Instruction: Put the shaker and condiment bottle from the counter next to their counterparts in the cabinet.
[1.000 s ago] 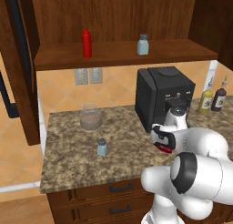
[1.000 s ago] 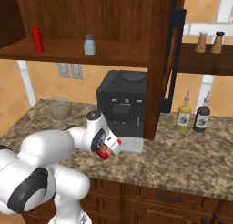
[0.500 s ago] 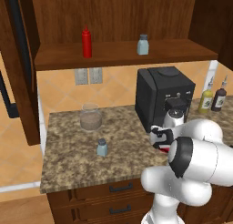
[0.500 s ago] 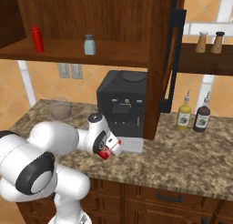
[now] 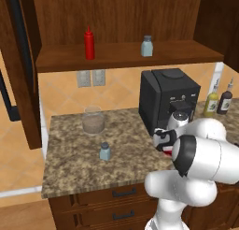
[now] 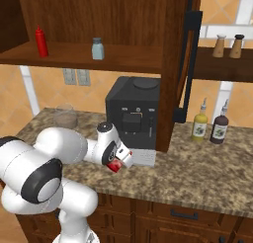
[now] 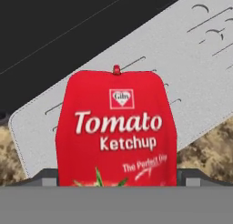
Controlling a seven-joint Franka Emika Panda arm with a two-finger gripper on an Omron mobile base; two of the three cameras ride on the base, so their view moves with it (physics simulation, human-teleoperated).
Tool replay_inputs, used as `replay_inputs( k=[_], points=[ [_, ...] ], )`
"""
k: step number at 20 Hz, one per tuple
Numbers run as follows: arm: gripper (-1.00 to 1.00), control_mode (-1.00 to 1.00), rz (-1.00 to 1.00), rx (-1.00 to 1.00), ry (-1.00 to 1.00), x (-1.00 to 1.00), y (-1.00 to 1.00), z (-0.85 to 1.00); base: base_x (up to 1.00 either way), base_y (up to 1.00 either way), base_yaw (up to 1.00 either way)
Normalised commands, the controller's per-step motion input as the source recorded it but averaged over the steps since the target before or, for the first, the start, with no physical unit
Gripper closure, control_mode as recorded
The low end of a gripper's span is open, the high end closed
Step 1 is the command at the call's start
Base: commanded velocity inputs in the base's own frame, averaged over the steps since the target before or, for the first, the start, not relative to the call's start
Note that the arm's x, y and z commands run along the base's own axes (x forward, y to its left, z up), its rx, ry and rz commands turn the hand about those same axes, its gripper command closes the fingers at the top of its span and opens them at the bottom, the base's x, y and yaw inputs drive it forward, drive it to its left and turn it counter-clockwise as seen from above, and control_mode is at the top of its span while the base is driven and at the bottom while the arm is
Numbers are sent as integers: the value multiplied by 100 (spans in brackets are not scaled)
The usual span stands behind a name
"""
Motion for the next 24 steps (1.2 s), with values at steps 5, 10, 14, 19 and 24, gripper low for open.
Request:
replay_inputs(
  k=[5,10,14,19,24],
  points=[
    [100,-100,0,0,0,-11,0,11,0,0,0],
    [100,-100,0,0,0,-58,0,64,0,0,0],
    [100,-100,5,0,0,-81,3,66,0,0,0],
    [100,-100,11,0,0,-100,15,45,0,0,0],
    [100,-100,24,0,-9,-72,32,49,0,0,0]
  ],
)
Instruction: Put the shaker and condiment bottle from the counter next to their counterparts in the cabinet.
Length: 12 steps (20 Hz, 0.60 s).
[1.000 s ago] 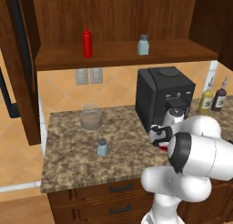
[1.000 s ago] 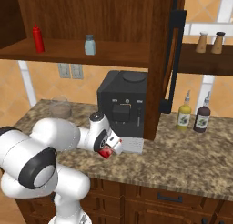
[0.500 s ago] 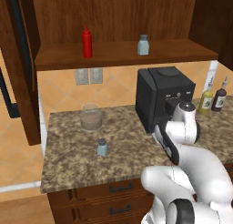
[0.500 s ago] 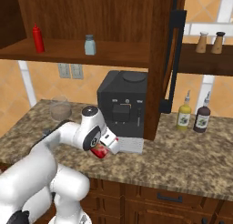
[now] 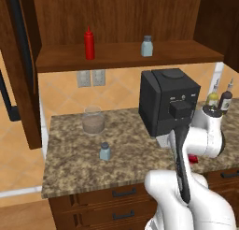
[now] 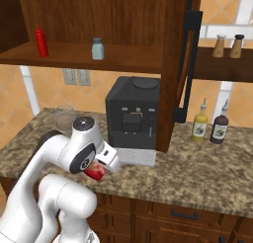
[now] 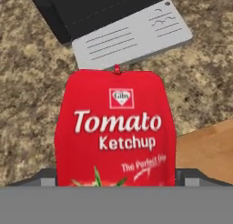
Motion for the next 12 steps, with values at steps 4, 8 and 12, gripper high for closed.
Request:
replay_inputs(
  k=[4,8,12],
  points=[
    [100,-100,29,0,-16,-56,35,59,0,0,0],
    [100,-100,27,0,-19,-56,31,64,0,0,0],
    [100,-100,22,-2,-27,-57,12,70,0,0,0]
  ],
)
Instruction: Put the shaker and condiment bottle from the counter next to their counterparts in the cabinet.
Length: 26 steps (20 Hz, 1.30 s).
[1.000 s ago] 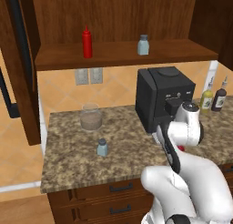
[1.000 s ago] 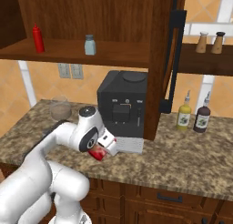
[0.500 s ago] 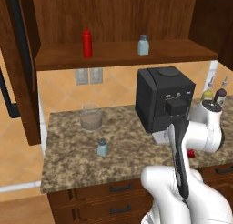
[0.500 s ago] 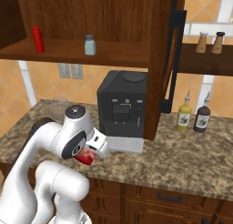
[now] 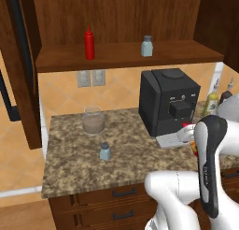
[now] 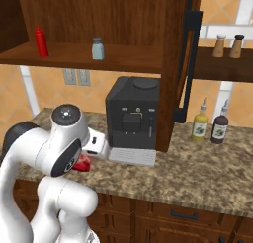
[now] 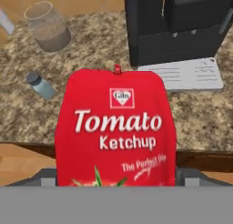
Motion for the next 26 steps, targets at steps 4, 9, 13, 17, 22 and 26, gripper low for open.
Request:
replay_inputs(
  k=[4,9,13,17,22,26],
  points=[
    [100,-100,22,0,-32,-49,9,70,0,0,0],
    [100,-100,21,-2,-45,-20,18,62,0,0,0],
    [100,-100,17,-6,-43,-18,27,71,0,0,0],
    [100,-100,15,-8,-34,-12,29,76,0,0,0],
    [100,-100,15,-2,-23,-1,27,68,0,0,0],
    [100,-100,13,-3,-17,0,36,49,0,0,0]
  ],
)
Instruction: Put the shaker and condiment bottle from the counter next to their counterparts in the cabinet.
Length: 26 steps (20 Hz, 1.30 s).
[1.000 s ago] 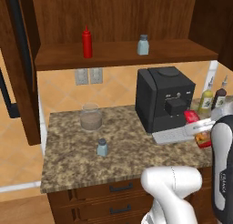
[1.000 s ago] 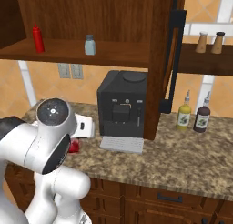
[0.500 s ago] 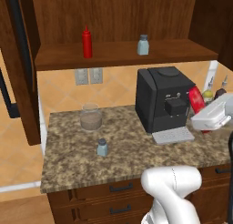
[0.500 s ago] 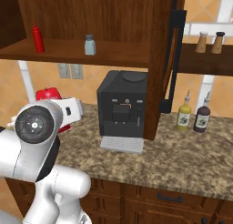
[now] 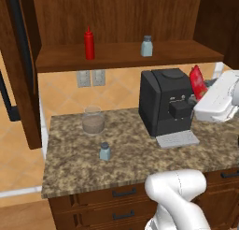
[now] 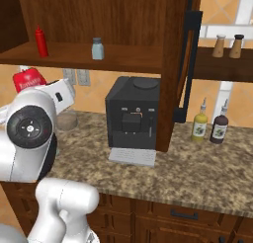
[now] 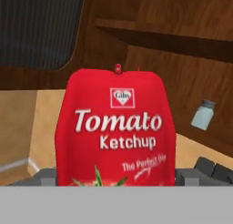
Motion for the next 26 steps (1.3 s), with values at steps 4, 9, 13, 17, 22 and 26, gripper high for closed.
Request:
replay_inputs(
  k=[4,9,13,17,22,26],
  points=[
    [100,-100,13,0,-10,7,55,38,0,0,0],
    [100,-100,10,0,-10,11,50,49,0,0,0],
    [100,-100,3,-7,-2,29,46,50,0,0,0],
    [100,-100,0,-20,2,38,16,36,0,0,0],
    [100,-100,-11,-23,15,26,0,3,0,0,0],
    [100,-100,0,0,2,9,0,0,0,0,0]
  ],
)
